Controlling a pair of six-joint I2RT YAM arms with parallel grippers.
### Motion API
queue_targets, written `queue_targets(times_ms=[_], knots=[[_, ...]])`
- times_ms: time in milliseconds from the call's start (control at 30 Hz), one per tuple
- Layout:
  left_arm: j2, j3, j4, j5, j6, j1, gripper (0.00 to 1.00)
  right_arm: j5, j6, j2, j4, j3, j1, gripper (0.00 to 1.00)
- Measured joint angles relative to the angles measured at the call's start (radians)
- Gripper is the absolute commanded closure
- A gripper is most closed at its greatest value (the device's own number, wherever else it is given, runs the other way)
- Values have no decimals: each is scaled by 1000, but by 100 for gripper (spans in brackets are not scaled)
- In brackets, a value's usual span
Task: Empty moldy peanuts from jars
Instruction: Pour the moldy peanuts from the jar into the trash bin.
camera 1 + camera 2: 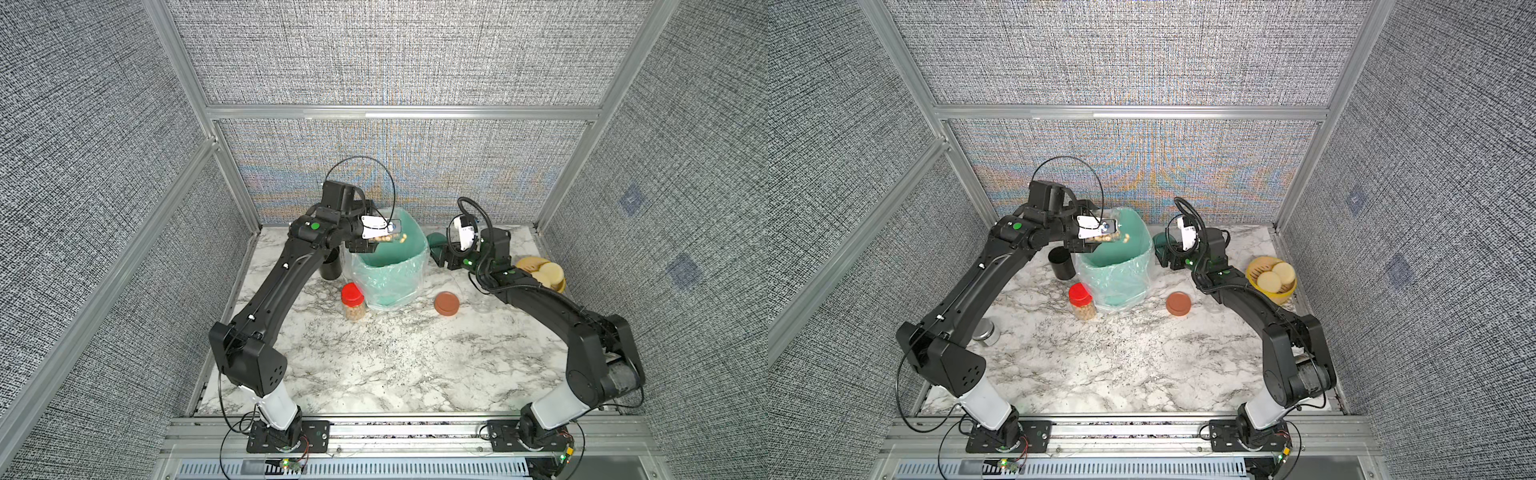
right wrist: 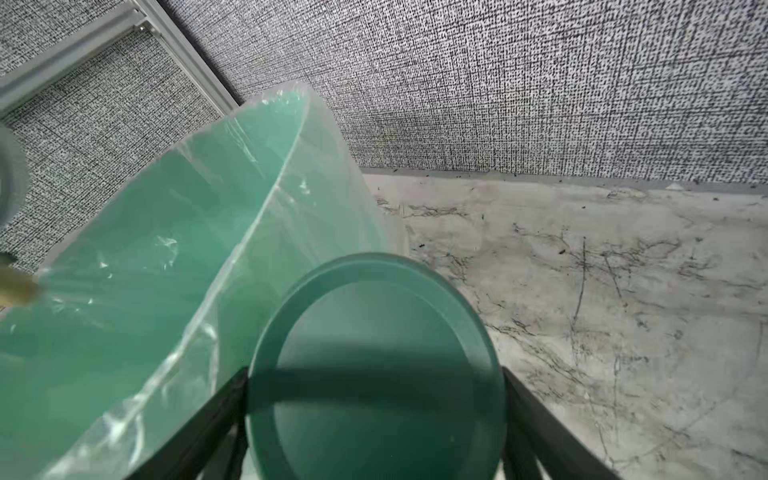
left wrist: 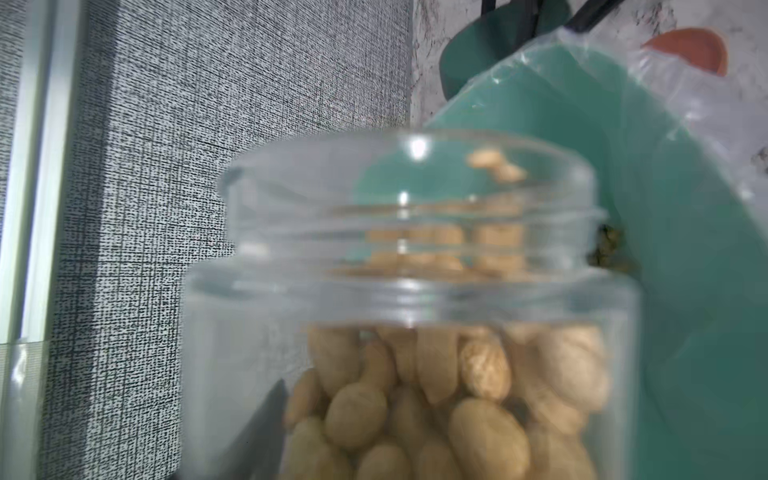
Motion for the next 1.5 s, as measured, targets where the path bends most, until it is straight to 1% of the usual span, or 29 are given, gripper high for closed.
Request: queue_targets(times_ms=[233,367,467,667,800,967,1267,1500], knots=[[66,0,-25,-143,170,0,100,-6,-21,-96,1,-46,-2,49],[68,0,10,-180,272,-7,100,-6,-30,-137,7,-59,-3,50],[75,0,40,-219,380,-26,100,-6,-35,-153,11,-65,-3,50],[122,-12,125,-321,667,-79,100,-7,-45,-166,15,-79,-3,50],[146,-49,215,-390,778,-82,100,-13,-48,-180,17,-98,-7,50],[165,-61,304,-426,818,-82,100,-30,-48,-194,25,-120,-19,50],[163,-23,354,-441,823,-83,100,-45,-47,-206,38,-137,-26,49],[73,-152,354,-379,823,-68,100,-73,-47,-219,39,-137,-37,50]])
